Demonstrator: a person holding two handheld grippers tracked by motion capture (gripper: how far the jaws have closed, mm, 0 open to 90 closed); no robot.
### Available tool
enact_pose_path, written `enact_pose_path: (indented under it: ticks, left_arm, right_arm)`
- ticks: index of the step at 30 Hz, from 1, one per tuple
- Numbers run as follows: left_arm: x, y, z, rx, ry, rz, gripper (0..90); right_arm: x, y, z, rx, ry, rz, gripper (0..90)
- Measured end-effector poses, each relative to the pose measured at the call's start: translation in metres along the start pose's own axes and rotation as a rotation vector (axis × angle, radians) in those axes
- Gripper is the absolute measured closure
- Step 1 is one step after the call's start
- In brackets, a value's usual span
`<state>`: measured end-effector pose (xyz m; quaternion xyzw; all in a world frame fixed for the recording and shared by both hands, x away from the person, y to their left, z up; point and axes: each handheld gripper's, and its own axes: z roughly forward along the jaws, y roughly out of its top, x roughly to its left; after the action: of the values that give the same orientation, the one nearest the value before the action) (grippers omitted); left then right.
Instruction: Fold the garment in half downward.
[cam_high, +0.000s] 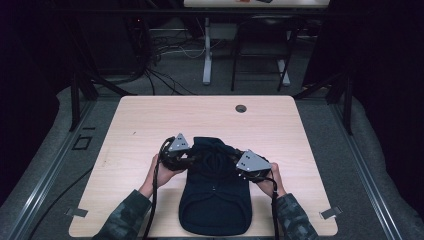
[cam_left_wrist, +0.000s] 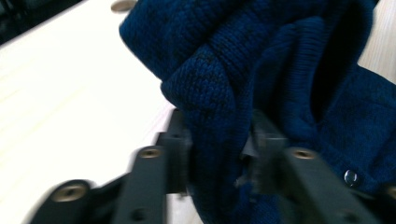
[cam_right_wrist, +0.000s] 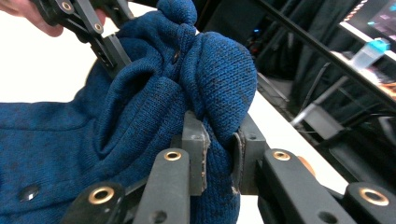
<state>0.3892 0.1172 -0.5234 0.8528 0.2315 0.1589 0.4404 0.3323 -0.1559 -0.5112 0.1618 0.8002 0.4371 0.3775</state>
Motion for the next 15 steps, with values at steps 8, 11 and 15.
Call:
enact_pose_path:
  ticks: [8, 11, 15]
  left_arm:
    - [-0.019, 0.013, -0.01, -0.169, 0.241, 0.187, 80.7]
    - [-0.021, 0.012, -0.007, -0.136, 0.245, 0.218, 80.7]
    - [-0.023, 0.001, -0.002, -0.067, 0.214, 0.222, 80.4]
  right_arm:
    - [-0.001, 0.015, -0.009, -0.023, -0.139, -0.081, 77.3]
    - [-0.004, 0.015, -0.011, 0.002, -0.08, -0.056, 76.2]
    - [-0.001, 0.004, -0.006, 0.076, -0.006, -0.015, 75.8]
